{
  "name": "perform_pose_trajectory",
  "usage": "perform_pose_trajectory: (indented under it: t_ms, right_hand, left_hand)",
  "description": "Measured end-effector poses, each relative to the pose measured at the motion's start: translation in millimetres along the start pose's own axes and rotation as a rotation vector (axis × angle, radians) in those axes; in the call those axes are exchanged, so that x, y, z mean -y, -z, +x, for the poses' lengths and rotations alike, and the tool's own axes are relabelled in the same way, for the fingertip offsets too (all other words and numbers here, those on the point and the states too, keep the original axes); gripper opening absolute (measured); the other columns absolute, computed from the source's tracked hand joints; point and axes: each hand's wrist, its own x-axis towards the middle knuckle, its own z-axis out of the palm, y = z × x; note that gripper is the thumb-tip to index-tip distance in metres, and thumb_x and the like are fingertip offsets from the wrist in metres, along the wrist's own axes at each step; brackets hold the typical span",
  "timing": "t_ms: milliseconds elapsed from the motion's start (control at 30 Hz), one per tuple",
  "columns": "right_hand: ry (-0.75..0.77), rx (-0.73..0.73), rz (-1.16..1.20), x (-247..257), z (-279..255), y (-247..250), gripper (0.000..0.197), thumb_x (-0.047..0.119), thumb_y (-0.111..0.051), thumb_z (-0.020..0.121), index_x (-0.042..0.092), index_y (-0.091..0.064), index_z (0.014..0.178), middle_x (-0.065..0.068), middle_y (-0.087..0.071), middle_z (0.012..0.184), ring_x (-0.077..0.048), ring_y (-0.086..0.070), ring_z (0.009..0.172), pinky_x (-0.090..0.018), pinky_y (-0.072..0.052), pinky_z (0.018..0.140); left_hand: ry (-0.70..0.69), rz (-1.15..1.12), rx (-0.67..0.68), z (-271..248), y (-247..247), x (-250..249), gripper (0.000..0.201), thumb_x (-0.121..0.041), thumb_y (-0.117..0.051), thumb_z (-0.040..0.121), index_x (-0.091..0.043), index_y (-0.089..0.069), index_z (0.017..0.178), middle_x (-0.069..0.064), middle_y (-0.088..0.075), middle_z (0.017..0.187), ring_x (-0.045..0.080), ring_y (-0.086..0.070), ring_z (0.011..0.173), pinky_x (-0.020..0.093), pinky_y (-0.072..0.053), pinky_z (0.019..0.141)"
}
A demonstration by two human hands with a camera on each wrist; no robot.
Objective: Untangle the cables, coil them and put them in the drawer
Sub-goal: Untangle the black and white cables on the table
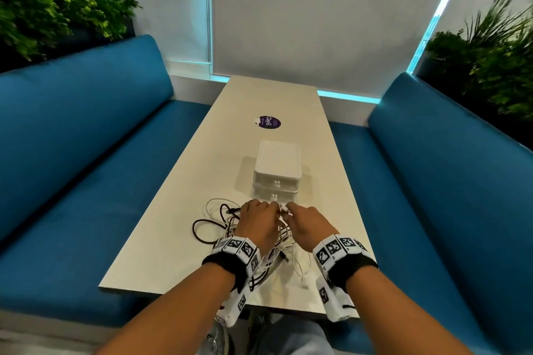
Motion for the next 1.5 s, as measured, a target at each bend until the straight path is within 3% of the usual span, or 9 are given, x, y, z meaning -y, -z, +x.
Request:
perform_pose_trajectory:
  t_ms: [267, 533, 700, 867, 933, 1033, 1133, 1367, 1500]
  right_hand:
    - [0.000, 0.018, -0.121, -10.8, -3.3, 3.3, 0.023, 0.033, -0.041, 0.100, 0.021, -0.060, 0.100, -0.012, -0.068, 0.092, -0.033, -0.063, 0.084, -0.043, -0.052, 0.076]
    - [-0.197, -0.098, -0.442, -48.9, -19.0, 30.2, 0.024, 0.029, -0.034, 0.103, 0.022, -0.056, 0.108, -0.009, -0.064, 0.092, -0.030, -0.048, 0.075, -0.032, -0.037, 0.066]
    - [-0.263, -0.091, -0.433, -49.7, -27.6, 20.7, 0.024, 0.024, -0.033, 0.102, 0.018, -0.054, 0.112, -0.009, -0.063, 0.091, -0.034, -0.059, 0.079, -0.034, -0.038, 0.062]
    - [-0.122, -0.200, -0.259, -16.5, -16.2, 4.9, 0.054, 0.026, -0.031, 0.104, 0.013, -0.013, 0.152, -0.016, -0.067, 0.094, -0.037, -0.062, 0.083, -0.038, -0.039, 0.067]
    - [-0.033, -0.218, -0.235, -4.8, -13.2, 2.0, 0.064, 0.021, -0.034, 0.103, 0.012, 0.003, 0.155, -0.014, -0.066, 0.087, -0.036, -0.062, 0.079, -0.038, -0.039, 0.068]
    - [0.052, -0.129, -0.130, 1.9, -10.1, -4.7, 0.046, 0.026, -0.032, 0.103, 0.023, -0.024, 0.149, -0.017, -0.066, 0.088, -0.038, -0.062, 0.082, -0.042, -0.049, 0.069]
    - [0.018, -0.002, -0.076, -0.1, -7.4, -13.1, 0.026, 0.029, -0.034, 0.103, 0.019, -0.049, 0.120, -0.016, -0.065, 0.095, -0.038, -0.062, 0.088, -0.041, -0.050, 0.072]
    - [-0.034, -0.043, -0.165, -8.4, -4.8, -10.9, 0.027, 0.035, -0.034, 0.103, 0.016, -0.048, 0.116, -0.016, -0.063, 0.095, -0.038, -0.061, 0.084, -0.043, -0.051, 0.071]
    - [-0.202, -0.118, -0.248, -41.9, -11.2, 13.3, 0.020, 0.029, -0.035, 0.102, 0.016, -0.047, 0.112, -0.013, -0.063, 0.093, -0.034, -0.062, 0.081, -0.036, -0.047, 0.063]
  left_hand:
    - [-0.165, 0.096, -0.012, -1.8, -2.1, 9.4, 0.024, -0.032, -0.042, 0.102, -0.015, -0.058, 0.105, 0.007, -0.065, 0.102, 0.029, -0.051, 0.099, 0.039, -0.037, 0.088]
    - [-0.166, 0.209, -0.017, -11.1, -9.7, 19.7, 0.019, -0.030, -0.045, 0.098, -0.024, -0.061, 0.107, -0.003, -0.062, 0.107, 0.024, -0.052, 0.109, 0.042, -0.033, 0.099]
    - [-0.158, 0.191, 0.019, -7.5, -12.6, 16.9, 0.022, -0.031, -0.041, 0.101, -0.029, -0.063, 0.105, -0.004, -0.060, 0.107, 0.022, -0.052, 0.111, 0.042, -0.027, 0.103]
    - [-0.140, 0.202, 0.004, -8.9, -15.9, 12.4, 0.024, -0.036, -0.042, 0.100, -0.029, -0.064, 0.106, -0.003, -0.061, 0.105, 0.022, -0.057, 0.106, 0.043, -0.027, 0.103]
    - [-0.134, 0.211, 0.013, -8.6, -16.3, 12.8, 0.023, -0.035, -0.042, 0.100, -0.029, -0.063, 0.107, -0.003, -0.060, 0.106, 0.022, -0.057, 0.107, 0.043, -0.027, 0.103]
    - [-0.133, 0.214, 0.034, -7.4, -17.3, 12.4, 0.022, -0.031, -0.042, 0.100, -0.030, -0.062, 0.110, -0.003, -0.058, 0.106, 0.022, -0.057, 0.108, 0.044, -0.027, 0.104]
    - [-0.152, 0.200, 0.070, -5.3, -16.7, 13.0, 0.026, -0.026, -0.046, 0.097, -0.031, -0.057, 0.121, -0.004, -0.057, 0.109, 0.020, -0.056, 0.110, 0.045, -0.025, 0.107]
    - [-0.119, 0.193, 0.074, -13.7, -16.0, 19.9, 0.021, -0.034, -0.040, 0.100, -0.027, -0.057, 0.110, -0.005, -0.063, 0.112, 0.021, -0.054, 0.114, 0.046, -0.025, 0.105]
    - [-0.059, 0.129, 0.092, -11.7, -12.3, 31.2, 0.023, -0.036, -0.039, 0.100, -0.029, -0.061, 0.102, -0.009, -0.063, 0.110, 0.018, -0.050, 0.115, 0.045, -0.023, 0.105]
